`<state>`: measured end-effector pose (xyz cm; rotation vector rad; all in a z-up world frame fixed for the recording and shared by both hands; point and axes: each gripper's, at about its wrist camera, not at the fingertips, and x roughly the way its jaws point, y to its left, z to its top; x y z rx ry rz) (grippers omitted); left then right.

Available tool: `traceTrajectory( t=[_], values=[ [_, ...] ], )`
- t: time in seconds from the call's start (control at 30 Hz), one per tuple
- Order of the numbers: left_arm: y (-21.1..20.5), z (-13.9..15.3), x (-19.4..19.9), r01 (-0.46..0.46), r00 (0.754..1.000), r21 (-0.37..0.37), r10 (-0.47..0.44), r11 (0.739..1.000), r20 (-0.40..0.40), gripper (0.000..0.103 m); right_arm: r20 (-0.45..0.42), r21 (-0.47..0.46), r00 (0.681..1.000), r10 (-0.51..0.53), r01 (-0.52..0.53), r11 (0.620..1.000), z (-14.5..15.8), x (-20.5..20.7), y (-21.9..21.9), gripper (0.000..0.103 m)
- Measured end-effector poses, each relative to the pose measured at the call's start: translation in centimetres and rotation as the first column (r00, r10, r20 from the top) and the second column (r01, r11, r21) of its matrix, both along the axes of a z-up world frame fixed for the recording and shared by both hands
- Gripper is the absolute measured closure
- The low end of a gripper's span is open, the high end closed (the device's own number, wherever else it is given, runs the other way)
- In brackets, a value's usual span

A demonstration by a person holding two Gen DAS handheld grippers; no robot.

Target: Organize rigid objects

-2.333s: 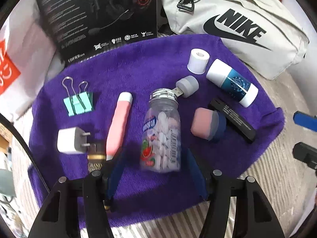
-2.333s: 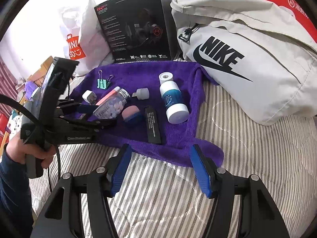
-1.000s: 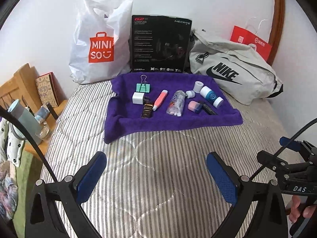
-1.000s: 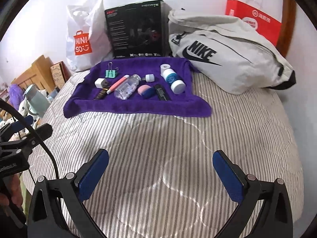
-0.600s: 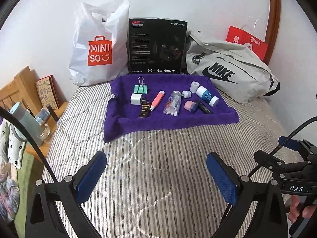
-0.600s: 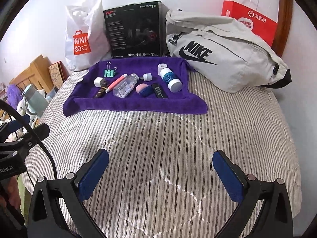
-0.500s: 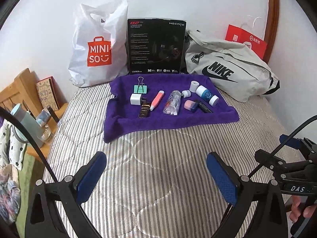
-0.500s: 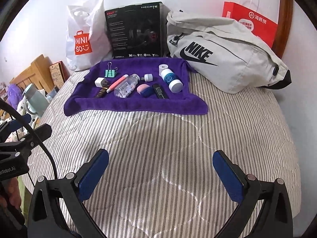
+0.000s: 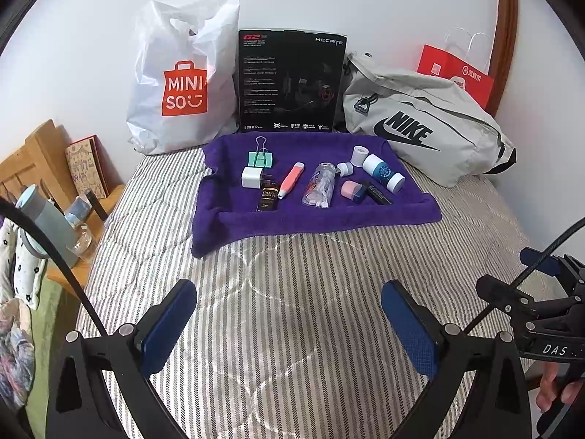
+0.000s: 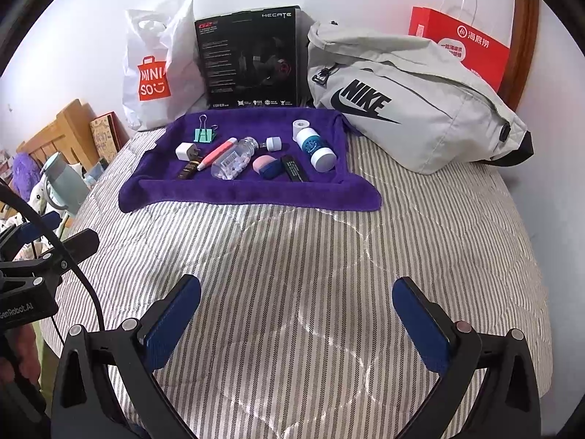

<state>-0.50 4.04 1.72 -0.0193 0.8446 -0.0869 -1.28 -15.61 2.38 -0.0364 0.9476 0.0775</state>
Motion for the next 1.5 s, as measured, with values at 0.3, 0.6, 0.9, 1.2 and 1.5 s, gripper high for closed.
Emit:
traceTrajectory(
  t=[0.3,0.6,0.9,1.2,1.5],
  values=[
    [0.5,0.4,-0.9,-0.013,1.0,0.005,0.013,1.0,0.014,0.001,-0.005,0.014,1.0,0.004,-0.004,1.0,-0.2,-0.5,-0.1,0.0],
    [-0.1,0.7,-1.2,0.0,1.0,0.034,-0.001,0.999,0.018,0.001,0.012,0.02,1.0,-0.007,0.007,1.0,0.6,-0.9,-0.8,0.0],
    [-0.5,1.0,-1.4,0.007,1.0,0.047,-0.008,0.999,0.021,0.001,0.017,0.019,1.0,-0.011,0.011,1.0,0.9,-1.0,-1.3,0.0],
    [-0.5,1.0,-1.3,0.008,1.0,0.054,-0.009,0.999,0.016,0.001,0.019,0.017,1.0,0.0,0.0,1.0,1.0,-1.0,-1.2,0.0],
    [-0.4,1.0,-1.3,0.006,1.0,0.055,-0.007,0.998,0.016,0.001,0.018,0.009,1.0,0.006,-0.006,1.0,1.0,-1.1,-1.1,0.0]
  ],
)
